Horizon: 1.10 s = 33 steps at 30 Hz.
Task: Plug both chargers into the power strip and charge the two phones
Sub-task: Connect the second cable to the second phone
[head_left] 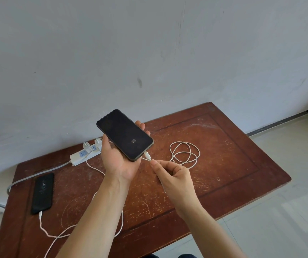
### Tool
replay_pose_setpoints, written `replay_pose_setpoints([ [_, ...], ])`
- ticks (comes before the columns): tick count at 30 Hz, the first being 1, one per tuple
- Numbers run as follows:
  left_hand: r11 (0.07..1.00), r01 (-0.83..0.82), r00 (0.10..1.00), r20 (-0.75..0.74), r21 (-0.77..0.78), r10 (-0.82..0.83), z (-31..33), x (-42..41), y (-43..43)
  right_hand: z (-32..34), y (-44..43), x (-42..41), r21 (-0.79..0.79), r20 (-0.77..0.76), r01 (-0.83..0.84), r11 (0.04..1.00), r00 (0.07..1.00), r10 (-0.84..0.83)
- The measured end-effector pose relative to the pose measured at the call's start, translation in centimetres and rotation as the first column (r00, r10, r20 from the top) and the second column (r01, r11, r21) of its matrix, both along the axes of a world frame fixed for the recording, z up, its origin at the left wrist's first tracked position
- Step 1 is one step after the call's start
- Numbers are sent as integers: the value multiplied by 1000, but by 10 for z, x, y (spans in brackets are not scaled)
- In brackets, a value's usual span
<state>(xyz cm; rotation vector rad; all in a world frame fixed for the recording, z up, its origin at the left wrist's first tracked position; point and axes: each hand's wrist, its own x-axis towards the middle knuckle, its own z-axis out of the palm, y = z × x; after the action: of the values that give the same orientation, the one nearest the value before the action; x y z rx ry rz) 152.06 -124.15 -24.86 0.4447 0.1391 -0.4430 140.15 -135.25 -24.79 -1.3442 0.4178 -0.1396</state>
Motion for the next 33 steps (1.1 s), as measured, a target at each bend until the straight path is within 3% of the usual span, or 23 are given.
replay_pose_setpoints([
  [13, 995, 67, 994, 84, 69, -73, 1, 4, -4, 5, -5, -3, 51, -36, -72, 996, 997, 74],
  [17, 985, 63, 987, 139, 163, -86, 2, 3, -5, 6, -3, -4, 51, -60, -137, 989, 988, 140],
  [33, 976, 68, 989, 114, 206, -93, 3, -6, -8, 3, 2, -7, 68, -5, -65, 996, 998, 66],
])
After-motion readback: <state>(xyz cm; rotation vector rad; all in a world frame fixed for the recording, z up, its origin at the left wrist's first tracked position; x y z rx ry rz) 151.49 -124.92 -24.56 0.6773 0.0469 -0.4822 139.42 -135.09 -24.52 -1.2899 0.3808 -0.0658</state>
